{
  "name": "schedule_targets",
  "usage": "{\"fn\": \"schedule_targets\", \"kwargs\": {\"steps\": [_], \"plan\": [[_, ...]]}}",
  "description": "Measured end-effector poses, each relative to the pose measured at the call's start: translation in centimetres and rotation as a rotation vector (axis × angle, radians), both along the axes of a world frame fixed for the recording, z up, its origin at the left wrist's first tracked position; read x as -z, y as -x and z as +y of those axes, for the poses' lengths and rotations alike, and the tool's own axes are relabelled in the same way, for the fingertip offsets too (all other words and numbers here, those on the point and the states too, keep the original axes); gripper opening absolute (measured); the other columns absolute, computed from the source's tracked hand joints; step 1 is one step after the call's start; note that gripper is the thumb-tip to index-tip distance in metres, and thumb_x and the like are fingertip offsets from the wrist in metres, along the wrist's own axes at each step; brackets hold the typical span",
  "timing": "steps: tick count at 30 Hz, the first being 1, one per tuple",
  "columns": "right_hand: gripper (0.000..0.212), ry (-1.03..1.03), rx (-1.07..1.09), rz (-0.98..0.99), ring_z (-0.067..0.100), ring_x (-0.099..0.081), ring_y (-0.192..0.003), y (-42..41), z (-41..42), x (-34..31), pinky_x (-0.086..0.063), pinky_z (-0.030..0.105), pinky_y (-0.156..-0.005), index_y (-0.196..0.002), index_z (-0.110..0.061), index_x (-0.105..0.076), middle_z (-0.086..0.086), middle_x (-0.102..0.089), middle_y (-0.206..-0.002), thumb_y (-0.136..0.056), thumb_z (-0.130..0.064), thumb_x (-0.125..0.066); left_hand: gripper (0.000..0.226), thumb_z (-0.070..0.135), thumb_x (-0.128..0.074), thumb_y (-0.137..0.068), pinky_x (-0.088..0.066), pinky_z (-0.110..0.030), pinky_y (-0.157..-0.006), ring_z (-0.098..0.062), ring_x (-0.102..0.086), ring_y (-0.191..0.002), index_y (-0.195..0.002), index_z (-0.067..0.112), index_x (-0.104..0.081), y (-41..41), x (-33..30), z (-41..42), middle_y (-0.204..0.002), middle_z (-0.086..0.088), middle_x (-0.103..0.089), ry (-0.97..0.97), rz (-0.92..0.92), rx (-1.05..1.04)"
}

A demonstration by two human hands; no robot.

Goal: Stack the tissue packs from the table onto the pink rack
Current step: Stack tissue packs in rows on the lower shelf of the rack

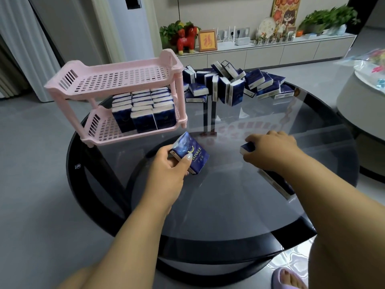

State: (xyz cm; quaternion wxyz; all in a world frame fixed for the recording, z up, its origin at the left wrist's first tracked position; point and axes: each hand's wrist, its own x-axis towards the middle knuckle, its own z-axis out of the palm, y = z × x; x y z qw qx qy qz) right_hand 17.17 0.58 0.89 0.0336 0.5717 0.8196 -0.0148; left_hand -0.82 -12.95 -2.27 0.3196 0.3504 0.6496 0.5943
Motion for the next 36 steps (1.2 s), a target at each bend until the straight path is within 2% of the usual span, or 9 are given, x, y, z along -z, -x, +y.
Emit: {"fn": "schedule_targets", "kwargs": {"steps": [3, 8, 10, 14, 17, 24, 29, 32, 36], "plan": [[0.037, 0.002, -0.003, 0.123, 0.026, -0.046, -0.094, 0.2, 0.0, -0.4, -0.034, 0.033, -0.077, -0.117, -0.034, -0.053, 0.007, -0.052, -0.103, -0.084, -0.05, -0.054, 0.016, 0.017, -0.058, -0.096, -0.041, -0.02, -0.05, -0.007, -0.054, -0.061, -0.101, 0.031, -0.056, 0.0, -0.2, 0.1, -0.08, 0.008, -0.065, -0.009, -0.03, 0.018], [0.044, 0.508, 0.065, 1.098, 0.022, -0.065, -0.084, 2.5, -2.8, -1.7, -0.056, 0.043, -0.08, -0.103, -0.019, -0.053, 0.01, -0.066, -0.097, -0.072, -0.041, -0.075, 0.021, 0.016, -0.054, -0.098, -0.049, -0.024, -0.055, -0.008, -0.059, -0.068, -0.115, 0.027, -0.055, -0.4, -0.5, 0.2, -0.093, 0.002, -0.066, -0.037, 0.009, 0.054], [0.053, 0.618, 0.088, 1.232, 0.025, -0.068, -0.083, 3.8, -4.3, -1.1, -0.057, 0.046, -0.081, -0.101, -0.013, -0.051, 0.014, -0.069, -0.095, -0.07, -0.049, -0.074, 0.027, 0.02, -0.053, -0.099, -0.052, -0.023, -0.061, -0.005, -0.064, -0.071, -0.124, 0.027, -0.053, -0.7, -0.9, 0.2, -0.098, 0.005, -0.068, -0.033, 0.07, 0.098], [0.089, 0.511, 0.095, 1.23, 0.029, -0.069, -0.084, 5.3, -5.6, 0.4, -0.056, 0.052, -0.075, -0.101, -0.01, -0.05, 0.013, -0.068, -0.093, -0.049, -0.082, -0.06, 0.041, 0.042, -0.054, -0.09, -0.052, -0.02, -0.066, 0.002, -0.065, -0.083, -0.127, 0.026, -0.052, -1.2, -1.6, -0.2, -0.104, 0.008, -0.068, -0.07, 0.087, 0.215], [0.104, 0.481, 0.039, 1.205, 0.027, -0.07, -0.076, 5.6, -5.6, 1.1, -0.057, 0.051, -0.073, -0.097, -0.007, -0.056, 0.013, -0.069, -0.085, -0.043, -0.096, -0.049, 0.047, 0.025, -0.076, -0.078, -0.05, -0.014, -0.073, 0.003, -0.066, -0.095, -0.119, 0.027, -0.053, -1.1, -1.5, -0.2, -0.108, 0.01, -0.069, -0.075, 0.077, 0.201], [0.086, 0.387, -0.148, 1.118, 0.016, -0.06, -0.09, 5.4, -6.5, 1.3, -0.051, 0.046, -0.084, -0.1, -0.022, -0.058, -0.002, -0.063, -0.097, -0.069, -0.088, -0.013, 0.046, 0.022, -0.082, -0.075, -0.054, -0.027, -0.086, -0.003, -0.066, -0.097, -0.109, 0.027, -0.051, 1.1, -0.9, -0.2, -0.107, 0.01, -0.068, -0.011, 0.232, 0.026], [0.054, 0.421, -0.318, 1.046, 0.0, -0.05, -0.101, 5.8, -6.6, 1.1, -0.035, 0.018, -0.087, -0.111, -0.037, -0.053, -0.016, -0.055, -0.11, -0.084, -0.065, -0.016, 0.042, 0.024, -0.081, -0.074, -0.054, -0.038, -0.094, -0.007, -0.066, -0.102, -0.103, 0.035, -0.053, 4.5, -1.7, -0.8, -0.109, 0.01, -0.069, 0.002, 0.27, -0.02], [0.057, 0.397, -0.368, 0.962, 0.005, -0.041, -0.124, 7.2, -6.1, 1.5, -0.026, 0.02, -0.098, -0.137, -0.03, -0.045, -0.01, -0.049, -0.134, -0.093, -0.057, -0.02, 0.042, 0.022, -0.08, -0.076, -0.053, -0.035, -0.093, -0.009, -0.064, -0.102, -0.106, 0.034, -0.053, 7.1, -2.3, -1.2, -0.11, 0.009, -0.067, 0.028, 0.323, -0.068], [0.053, 0.279, -0.424, 0.814, 0.019, -0.048, -0.122, 9.4, -5.6, 2.3, -0.037, 0.029, -0.095, -0.13, -0.02, -0.053, 0.0, -0.056, -0.131, -0.097, -0.051, -0.025, 0.05, 0.02, -0.078, -0.08, -0.048, -0.024, -0.085, -0.01, -0.06, -0.098, -0.121, 0.021, -0.051, 10.9, -3.3, -1.8, -0.112, 0.004, -0.063, 0.114, 0.413, -0.145]]}}
